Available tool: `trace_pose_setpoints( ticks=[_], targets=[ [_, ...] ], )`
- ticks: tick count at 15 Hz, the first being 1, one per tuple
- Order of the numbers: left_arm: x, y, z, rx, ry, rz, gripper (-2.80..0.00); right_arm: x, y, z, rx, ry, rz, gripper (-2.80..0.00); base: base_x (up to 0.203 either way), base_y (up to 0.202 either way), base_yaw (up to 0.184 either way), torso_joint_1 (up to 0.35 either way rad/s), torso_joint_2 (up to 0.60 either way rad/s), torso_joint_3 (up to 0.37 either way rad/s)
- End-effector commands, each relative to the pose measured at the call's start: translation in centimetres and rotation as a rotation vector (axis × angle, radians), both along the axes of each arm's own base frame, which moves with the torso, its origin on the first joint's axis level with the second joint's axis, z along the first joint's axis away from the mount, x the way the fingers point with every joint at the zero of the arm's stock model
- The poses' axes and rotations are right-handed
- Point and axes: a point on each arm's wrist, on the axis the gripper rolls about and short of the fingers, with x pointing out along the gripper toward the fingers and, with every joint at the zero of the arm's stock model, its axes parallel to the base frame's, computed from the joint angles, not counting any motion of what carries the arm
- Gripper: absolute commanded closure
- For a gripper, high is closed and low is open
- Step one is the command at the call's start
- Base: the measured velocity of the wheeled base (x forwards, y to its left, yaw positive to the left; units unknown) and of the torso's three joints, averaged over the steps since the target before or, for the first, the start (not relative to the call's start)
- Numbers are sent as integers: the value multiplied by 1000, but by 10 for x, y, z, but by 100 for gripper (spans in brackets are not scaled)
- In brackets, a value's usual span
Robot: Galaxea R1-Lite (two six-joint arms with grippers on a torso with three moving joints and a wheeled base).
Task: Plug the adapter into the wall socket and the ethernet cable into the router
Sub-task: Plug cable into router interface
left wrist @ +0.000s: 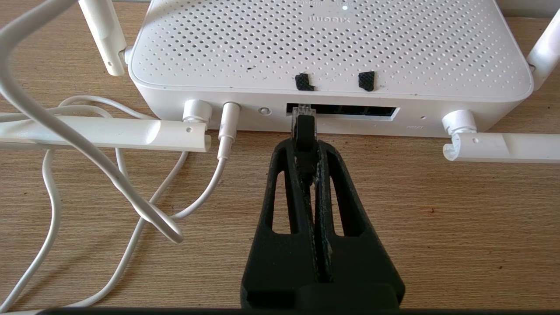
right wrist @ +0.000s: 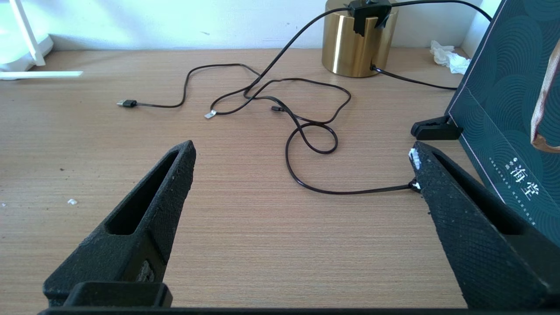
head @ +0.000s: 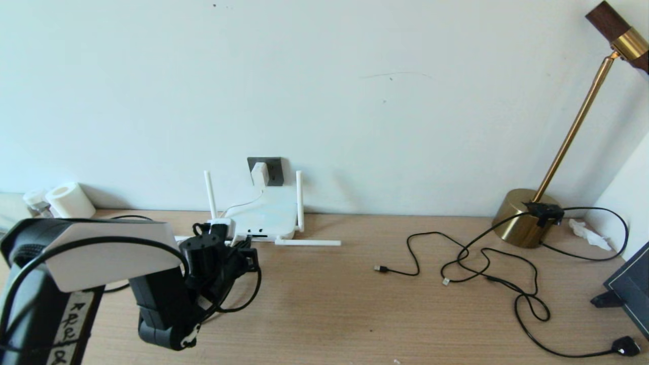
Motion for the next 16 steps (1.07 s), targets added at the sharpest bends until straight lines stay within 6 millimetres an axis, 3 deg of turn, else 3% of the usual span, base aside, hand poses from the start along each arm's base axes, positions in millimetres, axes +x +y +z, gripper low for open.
trace_pose_setpoints(
  ticks=[1,16],
  targets=[
    [0,0,1,-2,-8,2,0,0,0,0,0,1,0,-280,0,0,0,0,0,0],
    [1,0,2,-1,-13,1,0,0,0,0,0,1,0,-280,0,0,0,0,0,0]
  ],
)
